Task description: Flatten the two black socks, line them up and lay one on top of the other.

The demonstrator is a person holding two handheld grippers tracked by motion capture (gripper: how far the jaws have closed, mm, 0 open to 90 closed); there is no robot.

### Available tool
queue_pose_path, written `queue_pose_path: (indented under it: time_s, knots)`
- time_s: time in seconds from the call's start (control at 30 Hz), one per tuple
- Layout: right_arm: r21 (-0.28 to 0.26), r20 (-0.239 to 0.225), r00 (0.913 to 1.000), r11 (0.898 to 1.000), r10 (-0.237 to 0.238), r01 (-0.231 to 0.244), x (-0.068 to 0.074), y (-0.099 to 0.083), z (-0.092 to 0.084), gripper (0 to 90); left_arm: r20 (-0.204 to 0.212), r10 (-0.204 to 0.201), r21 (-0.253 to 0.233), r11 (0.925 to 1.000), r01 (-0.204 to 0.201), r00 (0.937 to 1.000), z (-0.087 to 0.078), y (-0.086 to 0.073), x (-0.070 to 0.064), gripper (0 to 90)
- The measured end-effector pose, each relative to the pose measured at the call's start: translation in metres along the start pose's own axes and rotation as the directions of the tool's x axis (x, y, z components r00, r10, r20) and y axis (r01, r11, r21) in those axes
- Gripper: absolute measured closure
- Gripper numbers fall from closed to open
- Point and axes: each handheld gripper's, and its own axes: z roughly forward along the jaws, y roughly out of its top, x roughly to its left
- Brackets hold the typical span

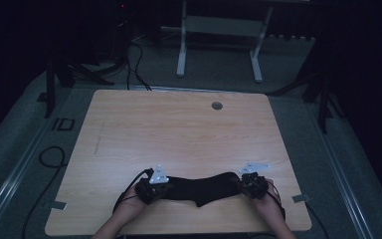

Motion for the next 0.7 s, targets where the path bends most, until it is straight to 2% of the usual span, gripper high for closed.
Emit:
queue_pose_path:
  time_s: [0.27,0.3,0.33,0.4,0.6,0.7]
  knots:
    - [0.005,-0.014,0.9997,1.000,0.020,-0.020,-0.014,0.024,0.019,88.3,-0.022,-0.019,-0.004,0.9998,0.019,0.9996,0.002,0.003,0.017,90.0]
    - [0.004,-0.015,0.9997,1.000,0.020,-0.020,-0.016,0.027,0.022,87.8,-0.038,-0.023,-0.007,0.9997,0.023,0.9990,0.003,0.004,0.022,90.0]
    - [0.004,-0.018,0.9995,1.000,0.026,-0.026,-0.017,0.029,0.024,87.4,-0.035,-0.029,-0.009,0.9995,0.029,0.9989,0.004,0.005,0.025,90.0]
    - [-0.005,-0.023,0.9993,1.000,0.030,-0.030,-0.020,0.034,0.028,86.2,-0.052,-0.040,-0.012,0.9992,0.039,0.9978,0.005,0.006,0.030,90.0]
    - [-0.011,-0.023,0.9990,0.999,0.038,-0.038,-0.027,0.044,0.037,86.1,-0.074,-0.034,-0.008,0.9994,0.034,0.9967,0.008,0.010,0.037,90.0]
    - [-0.007,-0.022,0.9992,0.999,0.035,-0.035,-0.029,0.048,0.040,86.1,-0.072,-0.056,-0.013,0.9984,0.056,0.9958,0.010,0.012,0.043,90.0]
